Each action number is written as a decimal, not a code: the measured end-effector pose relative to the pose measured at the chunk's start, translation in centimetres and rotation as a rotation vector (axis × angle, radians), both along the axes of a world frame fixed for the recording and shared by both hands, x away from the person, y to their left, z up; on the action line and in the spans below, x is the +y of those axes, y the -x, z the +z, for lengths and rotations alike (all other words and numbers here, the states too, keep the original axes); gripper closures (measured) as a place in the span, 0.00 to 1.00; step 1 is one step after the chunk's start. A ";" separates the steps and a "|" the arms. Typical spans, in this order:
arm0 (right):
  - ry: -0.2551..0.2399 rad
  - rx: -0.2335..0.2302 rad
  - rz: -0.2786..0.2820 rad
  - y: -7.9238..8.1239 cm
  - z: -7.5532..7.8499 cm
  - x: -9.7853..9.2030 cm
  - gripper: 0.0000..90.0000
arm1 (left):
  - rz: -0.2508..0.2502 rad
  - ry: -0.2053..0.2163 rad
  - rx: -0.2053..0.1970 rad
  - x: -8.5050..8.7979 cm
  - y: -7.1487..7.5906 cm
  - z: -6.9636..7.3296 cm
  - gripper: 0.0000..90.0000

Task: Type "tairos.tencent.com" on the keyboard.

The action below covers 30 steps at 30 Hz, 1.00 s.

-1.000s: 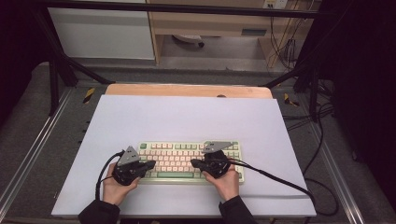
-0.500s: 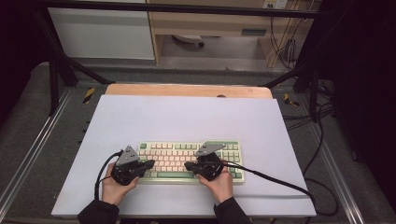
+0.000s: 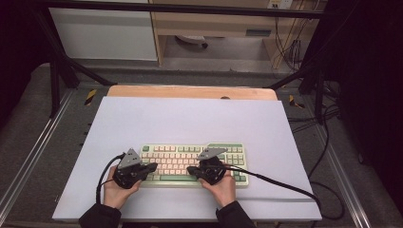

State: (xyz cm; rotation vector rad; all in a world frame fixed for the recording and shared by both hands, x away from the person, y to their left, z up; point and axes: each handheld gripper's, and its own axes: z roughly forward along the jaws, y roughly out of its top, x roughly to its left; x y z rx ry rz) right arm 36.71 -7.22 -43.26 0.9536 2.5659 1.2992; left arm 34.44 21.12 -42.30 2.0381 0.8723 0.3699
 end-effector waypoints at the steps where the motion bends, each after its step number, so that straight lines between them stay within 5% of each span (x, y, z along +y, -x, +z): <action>1: 0.001 0.000 0.002 0.0 0.0 0.0 1.00 | 0.001 0.000 0.000 0.0 0.0 0.0 0.99; 9: 0.005 0.004 0.002 0.0 -0.1 0.0 1.00 | -0.002 0.000 -0.001 0.0 0.0 0.0 0.99; 18: 0.009 -0.028 -0.011 0.1 1.5 -1.0 1.00 | -0.001 0.002 -0.004 0.1 0.2 0.2 0.99; 25: 0.003 -0.044 -0.049 0.3 2.4 -3.3 0.98 | 0.007 0.007 0.004 0.7 0.1 0.5 0.97; 30: -0.008 -0.052 -0.082 0.4 3.0 -5.4 0.88 | 0.012 0.002 0.014 1.2 0.0 0.7 0.85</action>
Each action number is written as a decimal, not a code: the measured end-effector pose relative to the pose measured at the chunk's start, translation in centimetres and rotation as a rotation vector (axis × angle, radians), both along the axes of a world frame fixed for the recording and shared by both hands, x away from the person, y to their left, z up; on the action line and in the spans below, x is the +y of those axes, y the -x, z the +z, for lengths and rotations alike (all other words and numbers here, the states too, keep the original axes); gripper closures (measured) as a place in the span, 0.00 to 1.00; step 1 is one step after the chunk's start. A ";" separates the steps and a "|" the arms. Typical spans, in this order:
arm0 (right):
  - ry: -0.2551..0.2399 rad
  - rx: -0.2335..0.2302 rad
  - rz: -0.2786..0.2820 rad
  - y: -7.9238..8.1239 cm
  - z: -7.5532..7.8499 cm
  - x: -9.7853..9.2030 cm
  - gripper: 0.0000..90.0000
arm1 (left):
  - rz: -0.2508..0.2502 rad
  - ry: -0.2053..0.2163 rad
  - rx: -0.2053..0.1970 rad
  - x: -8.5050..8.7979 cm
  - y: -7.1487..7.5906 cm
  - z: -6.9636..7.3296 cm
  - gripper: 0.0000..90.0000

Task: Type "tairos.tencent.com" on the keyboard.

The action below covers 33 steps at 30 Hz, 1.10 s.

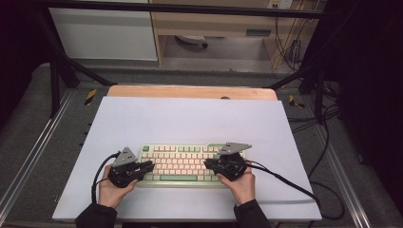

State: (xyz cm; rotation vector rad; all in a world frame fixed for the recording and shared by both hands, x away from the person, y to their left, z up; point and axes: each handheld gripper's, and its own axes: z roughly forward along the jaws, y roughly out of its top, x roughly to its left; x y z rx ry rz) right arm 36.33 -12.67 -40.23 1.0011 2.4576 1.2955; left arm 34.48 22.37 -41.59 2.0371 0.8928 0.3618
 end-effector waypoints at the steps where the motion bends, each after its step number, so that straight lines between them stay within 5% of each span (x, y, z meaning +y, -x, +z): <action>1: -0.002 -0.003 -0.006 0.0 0.0 -0.4 0.85 | 0.004 0.001 0.002 0.1 0.0 0.0 0.80; 15: 0.004 -0.008 -0.116 0.9 -0.8 -7.8 0.27 | 0.040 -0.045 0.002 3.0 0.2 -0.3 0.36; 23: -0.053 0.030 -0.188 1.6 -2.3 -11.7 0.14 | 0.035 -0.049 0.010 3.9 0.5 -0.9 0.27; 33: -0.031 0.026 -0.173 2.6 -3.8 -13.3 0.04 | 0.019 -0.049 0.030 4.8 1.1 -1.9 0.20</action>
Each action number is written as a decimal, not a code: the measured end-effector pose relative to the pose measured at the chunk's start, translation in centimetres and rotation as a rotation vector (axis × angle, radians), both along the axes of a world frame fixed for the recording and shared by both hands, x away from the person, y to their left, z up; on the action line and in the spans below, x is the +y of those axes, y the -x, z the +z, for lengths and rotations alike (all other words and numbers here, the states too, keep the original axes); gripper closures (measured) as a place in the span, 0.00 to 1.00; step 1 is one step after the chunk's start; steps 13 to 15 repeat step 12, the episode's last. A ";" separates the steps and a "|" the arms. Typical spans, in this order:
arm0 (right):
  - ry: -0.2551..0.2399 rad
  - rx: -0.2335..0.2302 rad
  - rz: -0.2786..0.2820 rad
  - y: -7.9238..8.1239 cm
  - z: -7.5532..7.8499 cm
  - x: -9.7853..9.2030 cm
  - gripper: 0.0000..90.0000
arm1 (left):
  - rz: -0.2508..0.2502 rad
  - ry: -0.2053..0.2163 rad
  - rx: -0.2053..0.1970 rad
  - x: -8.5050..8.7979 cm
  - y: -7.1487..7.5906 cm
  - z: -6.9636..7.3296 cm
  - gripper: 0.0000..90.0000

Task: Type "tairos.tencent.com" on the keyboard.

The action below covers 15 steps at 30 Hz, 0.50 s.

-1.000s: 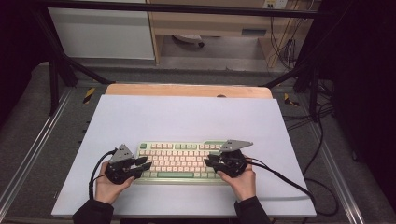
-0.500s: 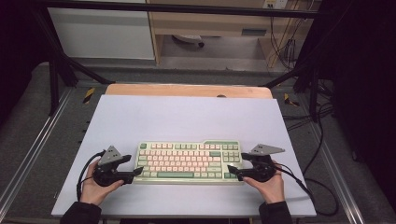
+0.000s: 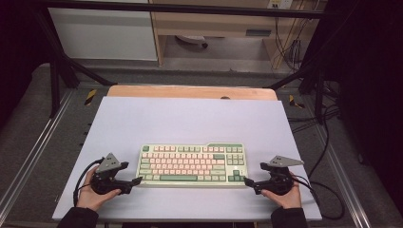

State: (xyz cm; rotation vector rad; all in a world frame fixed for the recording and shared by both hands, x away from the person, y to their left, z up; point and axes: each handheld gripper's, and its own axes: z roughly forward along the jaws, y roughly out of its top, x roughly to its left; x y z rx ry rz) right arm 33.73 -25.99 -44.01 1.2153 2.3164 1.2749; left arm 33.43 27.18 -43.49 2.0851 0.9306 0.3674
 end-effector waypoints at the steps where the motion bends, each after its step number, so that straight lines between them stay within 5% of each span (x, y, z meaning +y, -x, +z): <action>1: 0.003 0.003 -0.004 0.1 -0.1 0.0 0.04 | -0.002 0.003 0.002 0.1 0.1 -0.1 0.18; 15: 0.030 0.034 0.004 0.4 -0.5 0.0 0.01 | -0.007 0.005 0.007 0.3 0.2 -0.6 0.12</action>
